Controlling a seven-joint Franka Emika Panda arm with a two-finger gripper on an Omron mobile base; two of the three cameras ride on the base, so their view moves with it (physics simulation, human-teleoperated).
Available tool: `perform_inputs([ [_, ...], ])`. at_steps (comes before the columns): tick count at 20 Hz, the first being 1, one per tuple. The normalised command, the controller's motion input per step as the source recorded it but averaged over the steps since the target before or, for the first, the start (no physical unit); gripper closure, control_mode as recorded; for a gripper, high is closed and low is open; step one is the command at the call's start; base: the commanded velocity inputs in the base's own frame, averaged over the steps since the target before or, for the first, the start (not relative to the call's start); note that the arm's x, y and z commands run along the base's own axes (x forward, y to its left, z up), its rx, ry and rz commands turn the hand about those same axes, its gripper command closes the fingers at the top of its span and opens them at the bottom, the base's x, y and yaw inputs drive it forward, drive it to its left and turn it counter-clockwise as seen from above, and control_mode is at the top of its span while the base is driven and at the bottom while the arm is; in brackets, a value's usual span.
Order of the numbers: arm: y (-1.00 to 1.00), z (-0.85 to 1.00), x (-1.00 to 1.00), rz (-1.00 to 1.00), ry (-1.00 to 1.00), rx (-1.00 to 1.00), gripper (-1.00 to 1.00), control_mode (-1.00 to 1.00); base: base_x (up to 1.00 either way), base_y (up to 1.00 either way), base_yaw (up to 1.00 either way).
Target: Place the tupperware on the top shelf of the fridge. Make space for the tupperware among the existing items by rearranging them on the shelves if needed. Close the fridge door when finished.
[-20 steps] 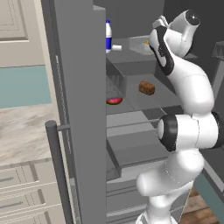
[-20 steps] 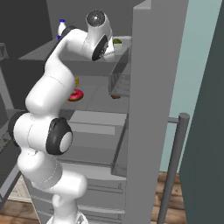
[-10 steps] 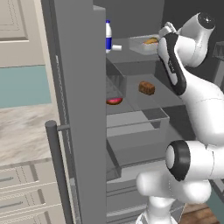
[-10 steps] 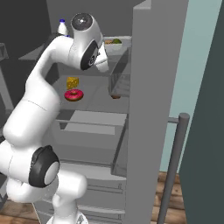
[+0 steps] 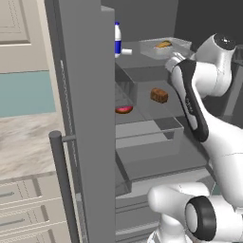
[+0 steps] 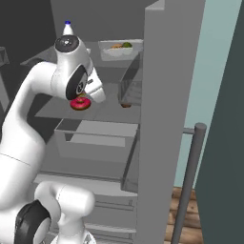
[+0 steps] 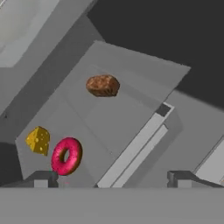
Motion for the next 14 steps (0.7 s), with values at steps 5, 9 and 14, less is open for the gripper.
perform_inputs([
  [5,0.3,-0.45,-0.57,0.42,0.3,-0.29,-1.0,-1.0,0.0,0.0,0.0],
  [9,0.38,-0.42,-0.25,0.31,0.29,-0.32,-1.0,-1.0,0.0,0.0,0.0],
  [14,0.16,-0.24,-0.11,0.2,0.18,-0.22,-1.0,-1.0,0.0,0.0,0.0],
])
